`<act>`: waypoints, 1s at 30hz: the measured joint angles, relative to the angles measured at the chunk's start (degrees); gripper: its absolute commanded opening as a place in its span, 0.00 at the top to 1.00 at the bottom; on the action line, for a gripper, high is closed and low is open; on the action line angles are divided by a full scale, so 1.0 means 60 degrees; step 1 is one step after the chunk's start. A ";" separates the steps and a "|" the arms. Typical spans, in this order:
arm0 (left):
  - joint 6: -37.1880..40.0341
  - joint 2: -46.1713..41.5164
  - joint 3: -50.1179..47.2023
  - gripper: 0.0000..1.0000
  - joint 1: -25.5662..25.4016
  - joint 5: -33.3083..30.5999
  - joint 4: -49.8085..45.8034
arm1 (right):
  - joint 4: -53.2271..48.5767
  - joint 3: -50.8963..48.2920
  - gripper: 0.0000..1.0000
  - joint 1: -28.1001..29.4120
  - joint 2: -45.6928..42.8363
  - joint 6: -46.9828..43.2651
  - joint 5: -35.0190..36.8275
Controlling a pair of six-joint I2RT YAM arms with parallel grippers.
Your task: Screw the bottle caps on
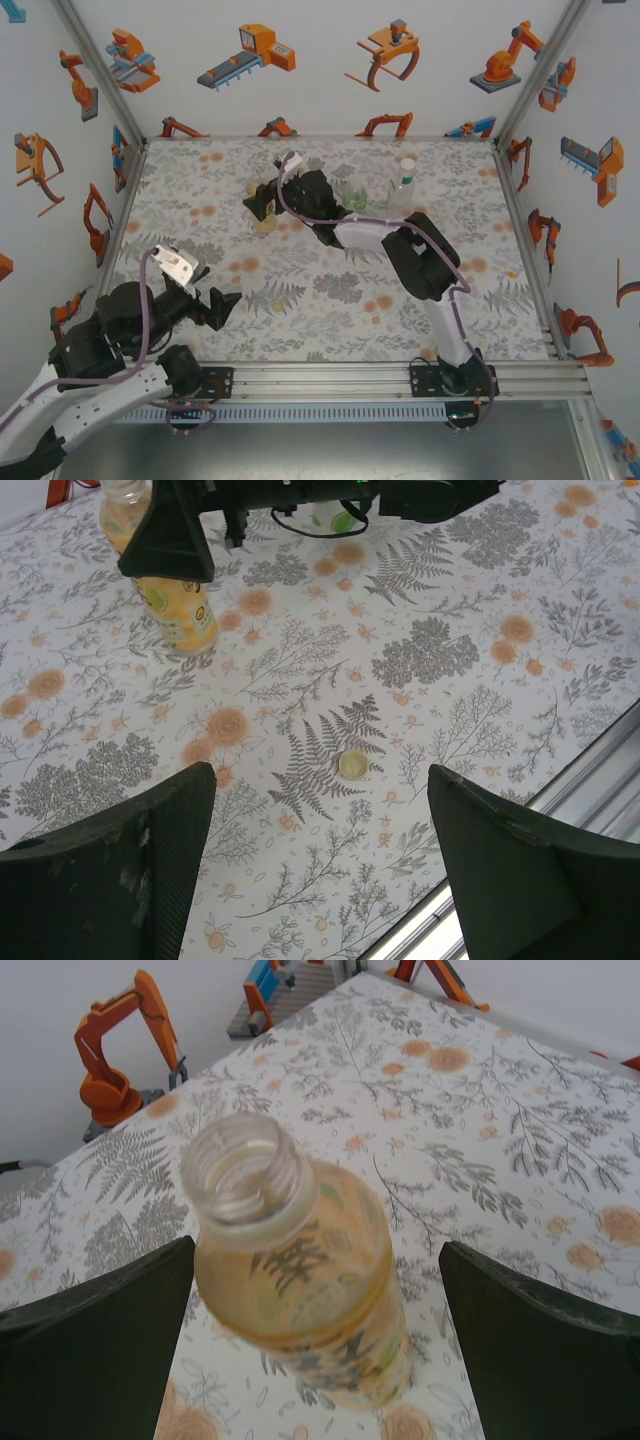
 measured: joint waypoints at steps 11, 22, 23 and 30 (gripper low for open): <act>-0.0149 -0.0601 -0.0178 0.21 0.0000 -0.0106 -0.0007 | -0.0047 0.0579 0.38 0.0011 0.0685 0.0120 -0.0397; -0.0178 -0.1166 -0.0401 0.24 0.0000 -0.0208 0.0011 | -0.0732 0.0295 0.63 0.0011 0.0036 -0.0204 -0.0718; -0.0175 -0.1166 -0.0419 0.24 0.0000 -0.0208 0.0036 | -0.0874 0.0142 0.65 0.0011 -0.0208 -0.0233 -0.0798; 0.0120 -0.1155 -0.0543 0.23 0.0000 0.0153 0.0597 | -0.1923 -0.1082 0.73 0.0015 -0.2852 -0.0339 -0.1479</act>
